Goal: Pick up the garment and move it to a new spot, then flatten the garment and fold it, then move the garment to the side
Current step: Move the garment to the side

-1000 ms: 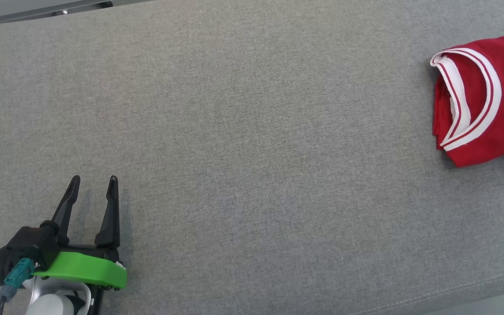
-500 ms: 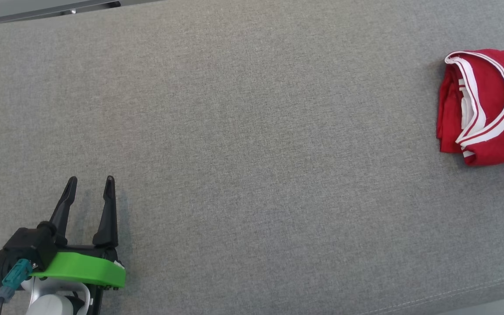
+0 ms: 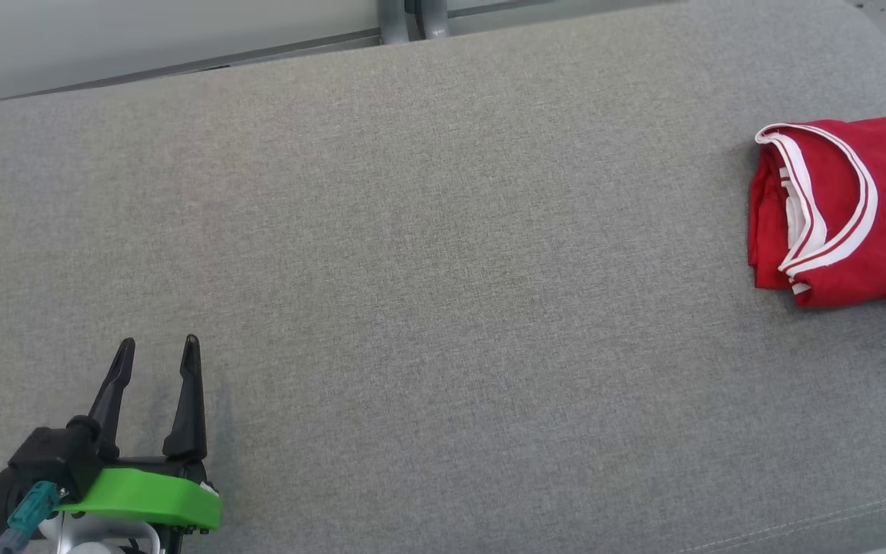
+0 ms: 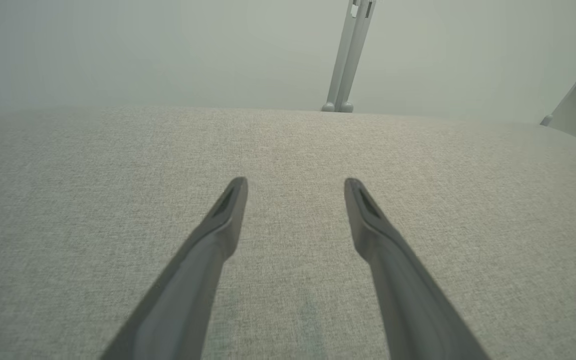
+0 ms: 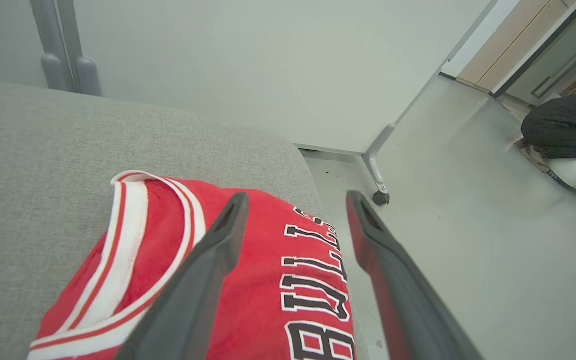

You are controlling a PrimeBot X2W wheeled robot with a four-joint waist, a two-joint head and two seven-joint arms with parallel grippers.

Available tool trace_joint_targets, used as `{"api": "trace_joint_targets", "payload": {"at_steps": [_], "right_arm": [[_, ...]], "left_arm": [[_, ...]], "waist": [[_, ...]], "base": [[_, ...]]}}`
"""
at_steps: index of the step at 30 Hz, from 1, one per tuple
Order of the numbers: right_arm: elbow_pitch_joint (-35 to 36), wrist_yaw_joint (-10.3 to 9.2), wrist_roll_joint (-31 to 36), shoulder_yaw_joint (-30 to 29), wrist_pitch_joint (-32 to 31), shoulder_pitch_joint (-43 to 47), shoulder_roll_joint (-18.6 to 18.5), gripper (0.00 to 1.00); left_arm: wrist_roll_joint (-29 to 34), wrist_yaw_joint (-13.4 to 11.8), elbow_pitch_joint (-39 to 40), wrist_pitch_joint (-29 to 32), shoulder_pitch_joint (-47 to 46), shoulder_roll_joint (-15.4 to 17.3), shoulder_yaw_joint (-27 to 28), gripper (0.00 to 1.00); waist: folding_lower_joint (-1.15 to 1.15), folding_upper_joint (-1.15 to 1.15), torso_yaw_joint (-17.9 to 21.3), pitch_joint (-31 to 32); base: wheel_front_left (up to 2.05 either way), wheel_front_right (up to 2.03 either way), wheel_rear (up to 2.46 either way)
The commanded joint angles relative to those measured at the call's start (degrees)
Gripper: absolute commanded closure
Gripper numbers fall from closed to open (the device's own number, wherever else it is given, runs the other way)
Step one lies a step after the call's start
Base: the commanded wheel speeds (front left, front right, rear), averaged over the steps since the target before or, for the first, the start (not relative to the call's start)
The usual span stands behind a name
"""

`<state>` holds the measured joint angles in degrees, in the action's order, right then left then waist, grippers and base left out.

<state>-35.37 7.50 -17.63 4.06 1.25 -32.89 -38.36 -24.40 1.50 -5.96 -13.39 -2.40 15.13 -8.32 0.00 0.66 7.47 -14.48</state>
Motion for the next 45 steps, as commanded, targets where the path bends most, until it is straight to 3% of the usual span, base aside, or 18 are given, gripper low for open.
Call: {"api": "trace_joint_targets", "payload": {"at_steps": [1,9,18,28,45], "right_arm": [[1.6,-0.01,1.3,-0.8,2.1,1.7,1.2,0.0],[13.6,-0.01,4.6,-6.0,9.3,11.7,8.1,0.0],[25.8,-0.01,9.9,-11.1,12.1,25.1,19.3,0.0],[26.5,0.0,14.1,-13.2,13.7,33.2,27.2,0.0],[25.4,0.0,17.4,-12.7,14.0,37.5,33.4,0.0]], "left_arm": [[-0.2,-0.1,-0.2,-0.4,1.1,-0.1,0.2,0.0],[0.7,-1.0,-1.4,-1.3,2.1,-0.9,0.6,0.0],[1.5,-0.3,-3.7,-1.9,3.1,-2.0,1.5,0.0],[3.5,1.6,-5.5,-1.8,3.7,-3.5,3.1,0.0],[6.6,4.0,-10.0,-1.8,4.4,-6.3,5.6,0.0]], "waist": [[0.0,-0.66,-0.7,1.9],[0.0,-0.66,-4.3,5.7],[0.0,-0.66,-7.6,8.7],[0.0,-0.66,-9.3,11.3],[0.0,-0.66,-10.4,14.7]], "base": [[0.0,0.0,0.0],[0.0,0.0,0.0],[0.0,0.0,0.0],[0.0,0.0,0.0],[0.0,0.0,0.0]]}}
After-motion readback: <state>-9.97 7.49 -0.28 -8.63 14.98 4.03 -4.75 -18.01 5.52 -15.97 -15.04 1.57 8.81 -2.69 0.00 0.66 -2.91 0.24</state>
